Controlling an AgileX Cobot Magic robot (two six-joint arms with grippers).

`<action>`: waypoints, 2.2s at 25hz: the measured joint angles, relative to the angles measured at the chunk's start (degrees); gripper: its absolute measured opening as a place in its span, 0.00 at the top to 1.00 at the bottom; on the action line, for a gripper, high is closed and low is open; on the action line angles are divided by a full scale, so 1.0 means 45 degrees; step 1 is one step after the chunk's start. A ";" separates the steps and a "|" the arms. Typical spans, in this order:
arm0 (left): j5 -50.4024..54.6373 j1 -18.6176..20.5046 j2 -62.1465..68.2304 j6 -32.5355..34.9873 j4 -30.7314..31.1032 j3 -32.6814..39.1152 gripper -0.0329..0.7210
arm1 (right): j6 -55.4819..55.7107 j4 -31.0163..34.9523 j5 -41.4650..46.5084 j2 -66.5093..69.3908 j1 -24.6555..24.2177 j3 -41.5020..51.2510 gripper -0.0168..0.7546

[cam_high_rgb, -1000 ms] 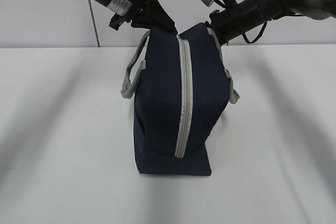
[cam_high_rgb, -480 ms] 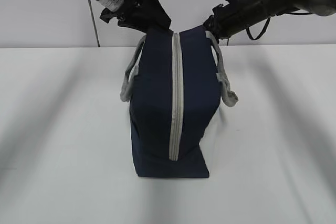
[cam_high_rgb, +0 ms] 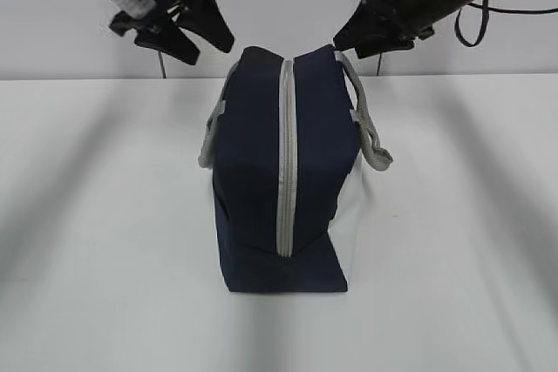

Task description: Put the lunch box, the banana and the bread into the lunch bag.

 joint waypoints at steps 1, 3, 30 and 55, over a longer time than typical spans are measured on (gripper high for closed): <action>0.0025 0.0029 -0.0121 -0.0331 0.0625 0.0000 0.34 | 0.0663 -0.0443 0.0027 -0.0140 -0.0008 0.0000 0.44; 0.0086 0.0042 -0.0451 -0.1375 0.2407 0.0000 0.36 | 0.2196 -0.1489 0.0075 -0.0454 -0.0029 0.0000 0.44; -0.0465 -0.0091 -1.2709 -0.4202 0.7920 1.3232 0.41 | 0.6618 -0.7203 -0.1036 -1.3250 0.0182 1.3782 0.44; -0.0282 -0.0258 -2.2847 -0.4723 0.7920 1.9108 0.45 | 0.8280 -0.9420 -0.0466 -2.5251 0.0182 2.1184 0.44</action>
